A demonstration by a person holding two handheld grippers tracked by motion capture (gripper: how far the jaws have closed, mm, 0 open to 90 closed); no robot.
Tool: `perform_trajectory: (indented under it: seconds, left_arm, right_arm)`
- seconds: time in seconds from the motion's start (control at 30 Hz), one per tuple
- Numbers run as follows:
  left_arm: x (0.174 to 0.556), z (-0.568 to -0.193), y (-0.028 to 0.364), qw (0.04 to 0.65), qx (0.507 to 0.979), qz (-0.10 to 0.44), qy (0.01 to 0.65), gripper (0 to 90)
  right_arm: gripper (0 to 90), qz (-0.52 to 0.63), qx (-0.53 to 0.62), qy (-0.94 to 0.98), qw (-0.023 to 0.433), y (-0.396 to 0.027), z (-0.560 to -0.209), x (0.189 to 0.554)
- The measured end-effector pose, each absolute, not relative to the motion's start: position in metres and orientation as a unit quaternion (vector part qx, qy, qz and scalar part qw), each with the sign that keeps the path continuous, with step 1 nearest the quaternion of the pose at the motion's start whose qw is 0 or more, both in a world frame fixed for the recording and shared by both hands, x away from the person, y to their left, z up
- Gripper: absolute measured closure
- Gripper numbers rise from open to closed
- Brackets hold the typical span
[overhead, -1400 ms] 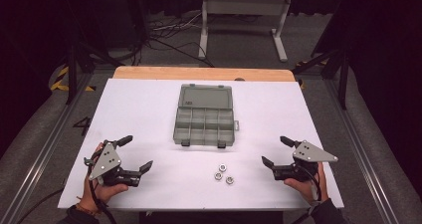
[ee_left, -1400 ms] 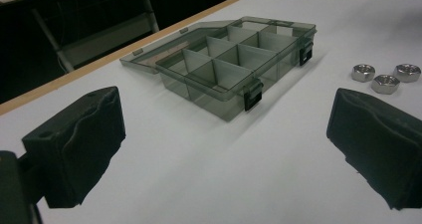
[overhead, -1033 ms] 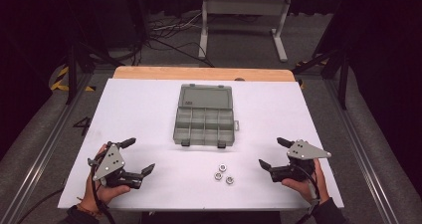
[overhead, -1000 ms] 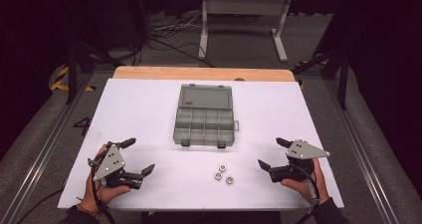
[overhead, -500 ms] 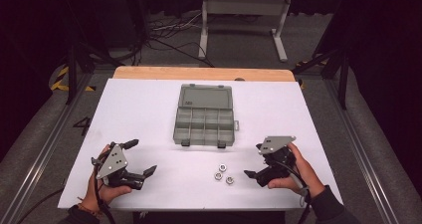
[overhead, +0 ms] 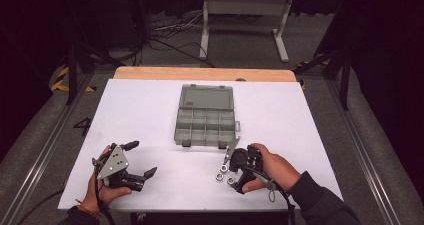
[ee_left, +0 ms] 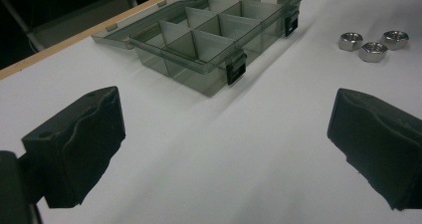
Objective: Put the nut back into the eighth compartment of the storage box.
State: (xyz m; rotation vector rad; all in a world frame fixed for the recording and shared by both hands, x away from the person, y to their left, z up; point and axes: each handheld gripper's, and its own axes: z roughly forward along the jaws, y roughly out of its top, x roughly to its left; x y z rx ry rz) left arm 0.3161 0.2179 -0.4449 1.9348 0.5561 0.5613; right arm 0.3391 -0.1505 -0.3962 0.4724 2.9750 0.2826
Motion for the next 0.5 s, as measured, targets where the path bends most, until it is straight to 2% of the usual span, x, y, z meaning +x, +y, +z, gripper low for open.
perform_trajectory:
  seconds: [0.2, 0.47, 0.5]
  left_arm:
    - [0.316, -0.445, 0.219, 0.502, 0.801, 0.232, 0.231, 2.2]
    - [0.317, -0.447, 0.218, 0.502, 0.802, 0.226, 0.232, 2.5]
    - [0.317, -0.447, 0.218, 0.502, 0.802, 0.226, 0.232, 2.5]
  right_arm:
    - [24.0, 0.071, 0.146, 0.986, 0.036, -0.139, -0.406, 0.344]
    - [43.2, 0.04, 0.128, 0.991, 0.017, -0.124, -0.417, 0.347]
    - [43.2, 0.04, 0.128, 0.991, 0.017, -0.124, -0.417, 0.347]
